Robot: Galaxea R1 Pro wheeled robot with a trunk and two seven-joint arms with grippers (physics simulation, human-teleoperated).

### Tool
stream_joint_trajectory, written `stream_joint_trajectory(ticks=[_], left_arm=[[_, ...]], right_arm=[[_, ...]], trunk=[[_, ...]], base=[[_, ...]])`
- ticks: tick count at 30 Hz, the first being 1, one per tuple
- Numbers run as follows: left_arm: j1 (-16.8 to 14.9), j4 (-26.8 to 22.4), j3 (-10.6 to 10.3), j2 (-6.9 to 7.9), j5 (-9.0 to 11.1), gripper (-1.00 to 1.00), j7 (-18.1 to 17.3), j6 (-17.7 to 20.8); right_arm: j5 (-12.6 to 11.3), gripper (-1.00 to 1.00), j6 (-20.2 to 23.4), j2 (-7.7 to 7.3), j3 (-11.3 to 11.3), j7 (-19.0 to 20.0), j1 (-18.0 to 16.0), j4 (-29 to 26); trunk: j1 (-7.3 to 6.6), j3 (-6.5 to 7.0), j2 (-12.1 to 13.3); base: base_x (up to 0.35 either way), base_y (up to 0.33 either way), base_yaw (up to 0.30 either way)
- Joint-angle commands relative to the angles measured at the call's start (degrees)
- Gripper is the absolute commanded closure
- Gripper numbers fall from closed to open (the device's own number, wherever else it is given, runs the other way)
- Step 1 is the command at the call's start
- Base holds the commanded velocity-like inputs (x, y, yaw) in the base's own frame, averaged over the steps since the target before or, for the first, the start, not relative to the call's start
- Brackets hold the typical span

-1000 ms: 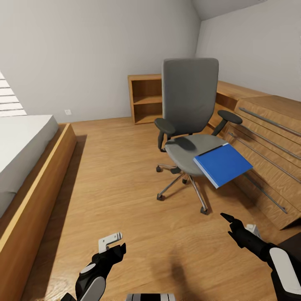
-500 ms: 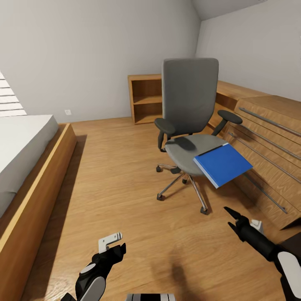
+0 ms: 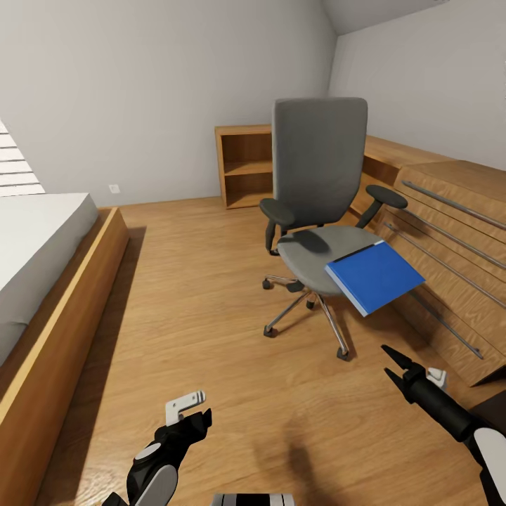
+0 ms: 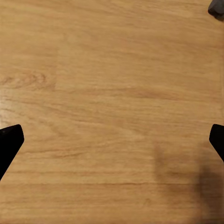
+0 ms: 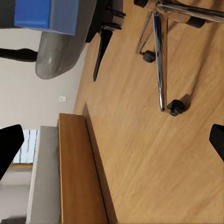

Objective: In the bedroom, organize the workspace by keeping the computer under the desk, ensuring the monitor is on the desk, placing the keyboard on the desk next to the monitor, placing the mouse on the desk next to the keyboard, moving the folder from the swivel chair onto the desk next to the mouse, stacking the notebook on top of the folder with the pen on top of the notebook, and positioning the swivel chair next to the desk.

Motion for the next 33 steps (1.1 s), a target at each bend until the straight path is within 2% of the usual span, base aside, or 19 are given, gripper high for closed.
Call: stream_joint_trajectory(ticks=[1, 9, 13, 33], left_arm=[[-0.05, -0.08, -0.12, 0.05, 0.32, -1.0, 0.45, 0.11], [-0.05, -0.08, -0.12, 0.05, 0.32, -1.0, 0.45, 0.11], [-0.05, -0.08, -0.1, 0.05, 0.32, -1.0, 0.38, 0.11], [-0.05, 0.65, -0.11, 0.05, 0.23, -1.0, 0.4, 0.11]], right_arm=[[-0.06, -1.0, 0.39, 0.01, -0.11, 0.29, 0.01, -0.01], [-0.05, -1.0, 0.16, -0.03, -0.11, 6.56, 0.72, -0.06], [-0.04, -1.0, 0.0, -0.82, -0.11, 10.07, 1.25, -0.06], [-0.52, -1.0, -0.14, -1.04, -0.38, 11.02, 1.55, 0.06]], trunk=[[-0.01, -0.05, -0.02], [-0.01, -0.05, -0.02], [-0.01, -0.05, -0.02], [-0.01, -0.05, -0.02]], base=[[0.0, 0.0, 0.0], [0.0, 0.0, 0.0], [0.0, 0.0, 0.0], [0.0, 0.0, 0.0]])
